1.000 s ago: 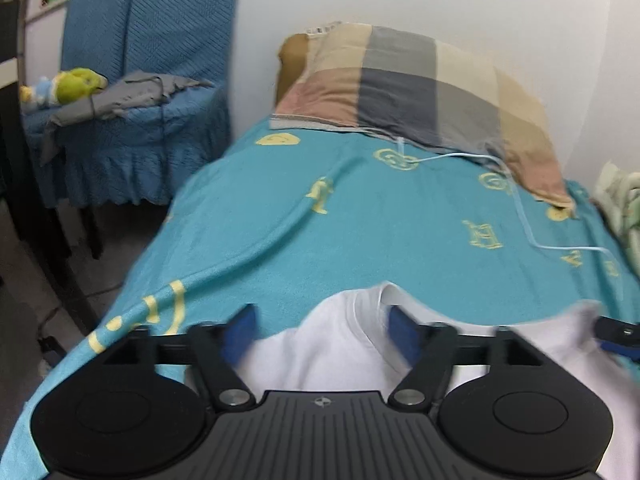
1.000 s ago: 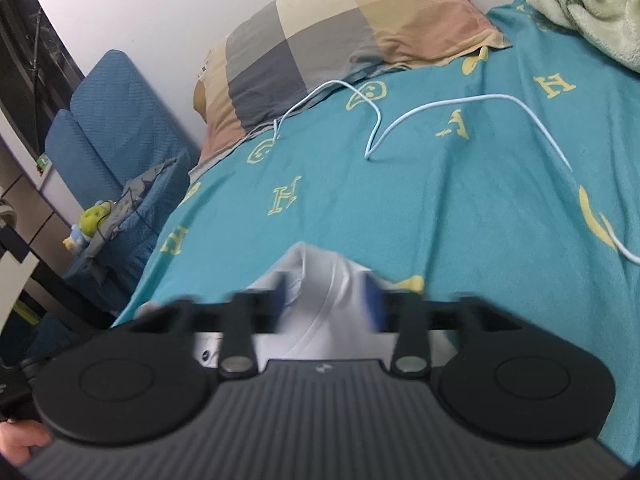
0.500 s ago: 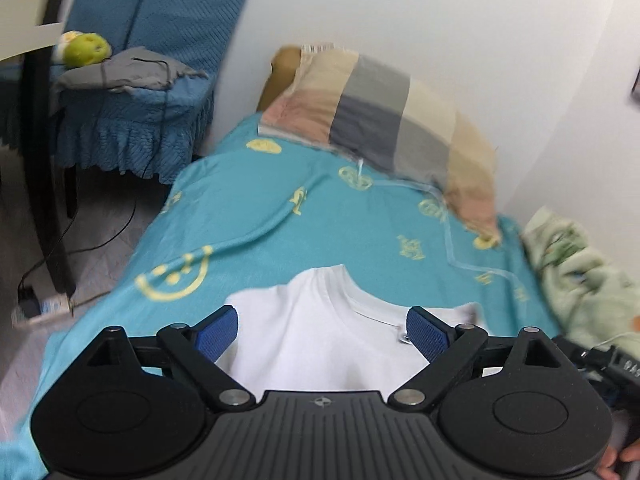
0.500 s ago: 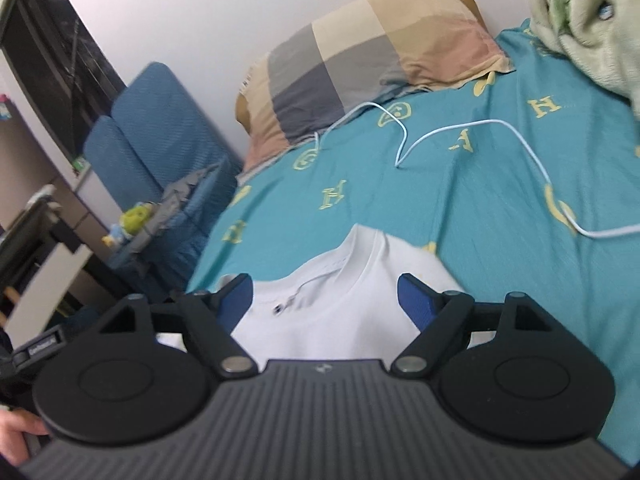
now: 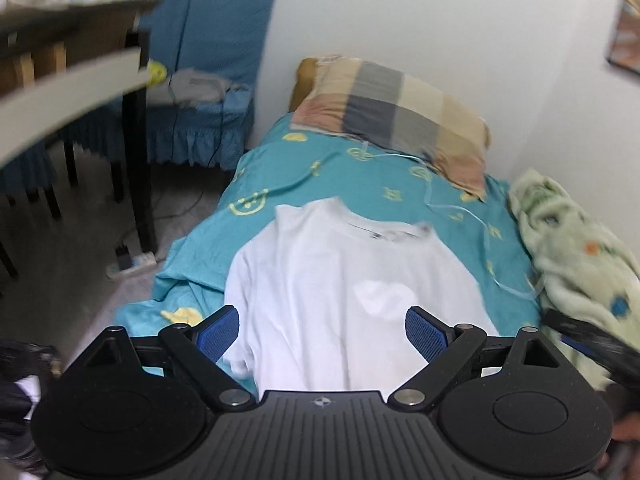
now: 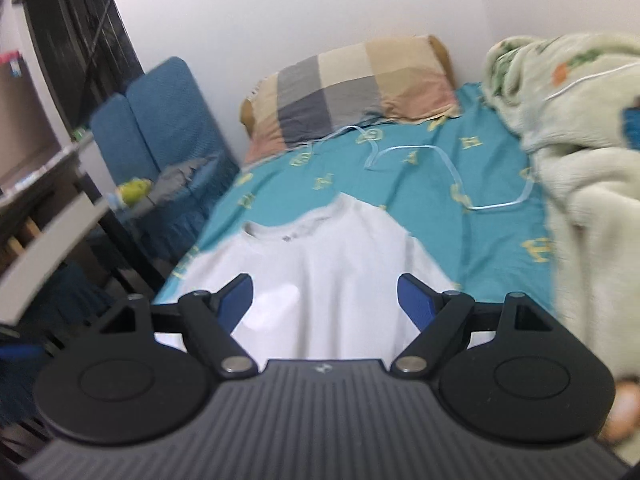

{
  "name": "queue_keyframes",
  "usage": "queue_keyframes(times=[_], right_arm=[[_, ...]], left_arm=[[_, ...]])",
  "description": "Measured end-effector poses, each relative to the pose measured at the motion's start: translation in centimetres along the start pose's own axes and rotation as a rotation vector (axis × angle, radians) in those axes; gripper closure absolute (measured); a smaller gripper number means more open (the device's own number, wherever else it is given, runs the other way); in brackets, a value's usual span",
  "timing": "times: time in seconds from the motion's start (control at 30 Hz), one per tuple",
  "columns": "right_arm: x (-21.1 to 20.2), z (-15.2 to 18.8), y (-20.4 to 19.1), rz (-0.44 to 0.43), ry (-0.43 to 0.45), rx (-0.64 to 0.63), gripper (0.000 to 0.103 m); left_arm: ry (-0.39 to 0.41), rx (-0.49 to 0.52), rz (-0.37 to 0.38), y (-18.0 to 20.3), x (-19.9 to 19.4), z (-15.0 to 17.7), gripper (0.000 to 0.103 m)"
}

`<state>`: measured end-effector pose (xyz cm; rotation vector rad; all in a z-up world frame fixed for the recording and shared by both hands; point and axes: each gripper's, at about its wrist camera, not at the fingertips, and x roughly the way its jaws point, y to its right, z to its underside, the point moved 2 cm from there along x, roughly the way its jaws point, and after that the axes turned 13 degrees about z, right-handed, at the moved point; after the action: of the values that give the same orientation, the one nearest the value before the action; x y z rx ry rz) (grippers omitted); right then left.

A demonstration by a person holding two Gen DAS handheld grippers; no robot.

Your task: Fold clothes

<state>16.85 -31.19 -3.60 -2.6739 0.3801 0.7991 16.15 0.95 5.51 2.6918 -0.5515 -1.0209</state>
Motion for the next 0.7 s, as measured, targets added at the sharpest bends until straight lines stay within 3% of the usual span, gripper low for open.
queue_keyframes(times=[0.17,0.33,0.53,0.7], right_arm=[[-0.5,1.8,1.8,0.026,-0.031,0.012,0.021],[0.1,2.2,2.0,0.055,-0.057,-0.003,0.021],[-0.1,1.7,2.7,0.045,-0.053,0.034,0.021],[0.2,1.4,3.3,0.054,-0.059,0.062,0.021]], left_arm=[[0.016,0.057,0.005,9.7,-9.0,1.6,0.006],[0.018,0.132,0.021,17.8,-14.3,3.3,0.006],[0.014,0.229,0.058,23.6,-16.3,4.3,0.006],[-0.013,0.232,0.074,23.8,-15.0,4.7,0.005]])
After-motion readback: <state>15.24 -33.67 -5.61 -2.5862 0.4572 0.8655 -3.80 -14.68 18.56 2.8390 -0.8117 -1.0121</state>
